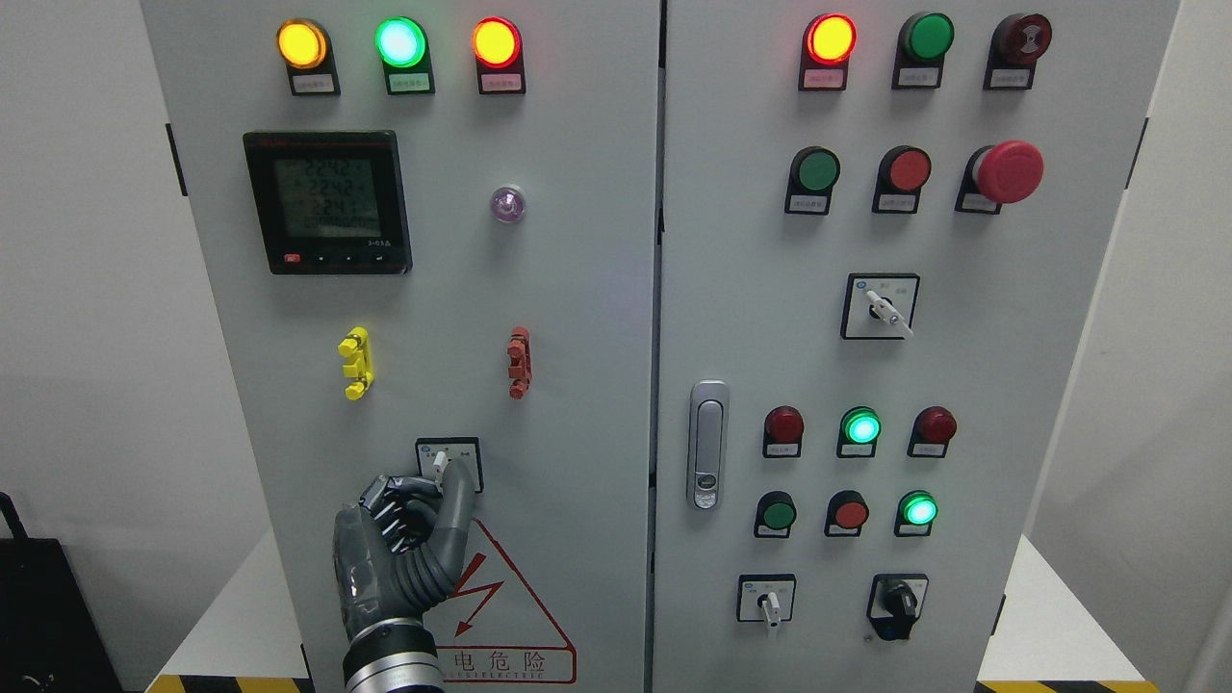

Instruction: Turn on light switch 1

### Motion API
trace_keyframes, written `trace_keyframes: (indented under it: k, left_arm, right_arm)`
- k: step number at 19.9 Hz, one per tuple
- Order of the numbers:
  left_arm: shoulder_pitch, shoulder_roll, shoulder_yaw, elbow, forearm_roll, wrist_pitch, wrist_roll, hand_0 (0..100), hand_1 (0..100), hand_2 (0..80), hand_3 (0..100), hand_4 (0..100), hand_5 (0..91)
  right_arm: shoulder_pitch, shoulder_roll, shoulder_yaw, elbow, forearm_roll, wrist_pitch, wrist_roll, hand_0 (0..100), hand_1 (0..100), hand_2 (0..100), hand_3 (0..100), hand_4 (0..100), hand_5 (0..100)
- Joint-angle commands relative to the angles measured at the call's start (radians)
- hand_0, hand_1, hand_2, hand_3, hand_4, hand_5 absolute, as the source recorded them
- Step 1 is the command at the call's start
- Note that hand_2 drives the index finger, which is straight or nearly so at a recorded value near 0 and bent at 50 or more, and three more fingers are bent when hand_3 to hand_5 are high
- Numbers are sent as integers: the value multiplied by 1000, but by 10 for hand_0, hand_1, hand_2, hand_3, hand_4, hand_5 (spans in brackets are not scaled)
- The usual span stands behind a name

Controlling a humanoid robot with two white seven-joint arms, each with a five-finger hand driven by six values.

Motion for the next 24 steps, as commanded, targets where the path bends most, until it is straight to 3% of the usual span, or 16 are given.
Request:
trace_keyframes:
  k: [1,18,22,24]
  left_arm:
    - [0,0,-1,1,2,2,0,484,559,629,915,886,799]
    - [-1,0,-1,1,4,2,0,597,446,639,915,885,801]
    - [-1,0,-1,1,4,2,0,593,415,641,919,886,806]
    - [-1,0,-1,1,4,2,0,535,391,643,920,887,808]
  right_arm:
    - [0,0,0,0,0,-1,1,54,0,0,0,0,0]
    - [0,0,0,0,0,-1,1,55,0,0,0,0,0]
    - [0,0,0,0,0,-1,0,55,0,0,0,0,0]
    - [0,0,0,0,-1,-1,1,54,0,0,0,0,0]
